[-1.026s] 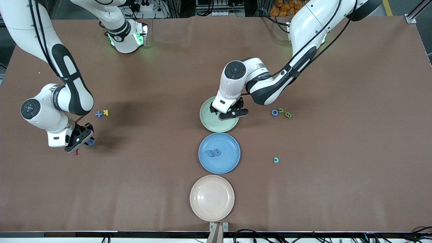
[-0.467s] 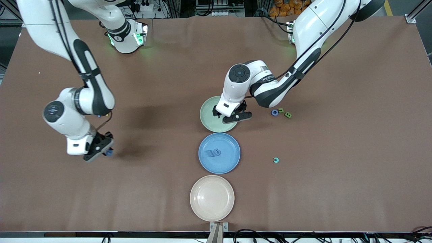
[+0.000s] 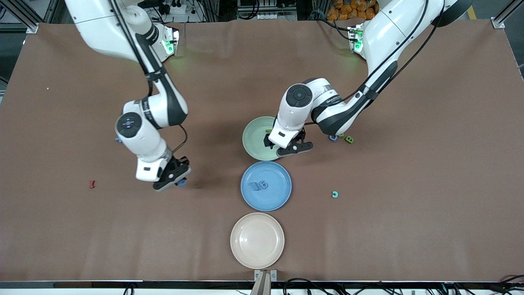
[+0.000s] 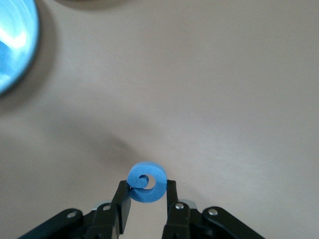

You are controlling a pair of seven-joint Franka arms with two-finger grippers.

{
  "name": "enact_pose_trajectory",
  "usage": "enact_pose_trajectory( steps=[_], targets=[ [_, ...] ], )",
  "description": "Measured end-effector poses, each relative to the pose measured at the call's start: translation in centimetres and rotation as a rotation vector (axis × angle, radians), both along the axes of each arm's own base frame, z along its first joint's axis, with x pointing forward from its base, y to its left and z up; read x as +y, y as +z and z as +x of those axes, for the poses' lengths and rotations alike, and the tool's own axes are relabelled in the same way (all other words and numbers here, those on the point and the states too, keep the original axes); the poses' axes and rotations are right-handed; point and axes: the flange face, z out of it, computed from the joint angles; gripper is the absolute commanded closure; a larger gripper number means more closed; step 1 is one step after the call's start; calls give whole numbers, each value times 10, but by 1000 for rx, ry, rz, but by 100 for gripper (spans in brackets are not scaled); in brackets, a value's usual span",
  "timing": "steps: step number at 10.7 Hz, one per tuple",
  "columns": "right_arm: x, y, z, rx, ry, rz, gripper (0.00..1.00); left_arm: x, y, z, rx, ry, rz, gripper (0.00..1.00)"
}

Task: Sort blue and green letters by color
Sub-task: 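Carry the blue c with the right gripper into the blue plate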

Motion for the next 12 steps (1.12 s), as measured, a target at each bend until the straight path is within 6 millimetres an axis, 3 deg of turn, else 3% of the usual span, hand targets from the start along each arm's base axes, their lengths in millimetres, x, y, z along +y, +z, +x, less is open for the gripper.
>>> enact_pose_trajectory(
  steps=[3,8,12],
  targets=[
    [64,-7,-14,9,-80,35,100,16,-1,14,-2,-1,3,0],
    [160,-22,-13,-11,-226,109,100,34,-2,27,-4,-4,7,0],
    [195,-3,-4,-39,-344,187,100,37,-3,29,-4,-10,7,0]
  ],
)
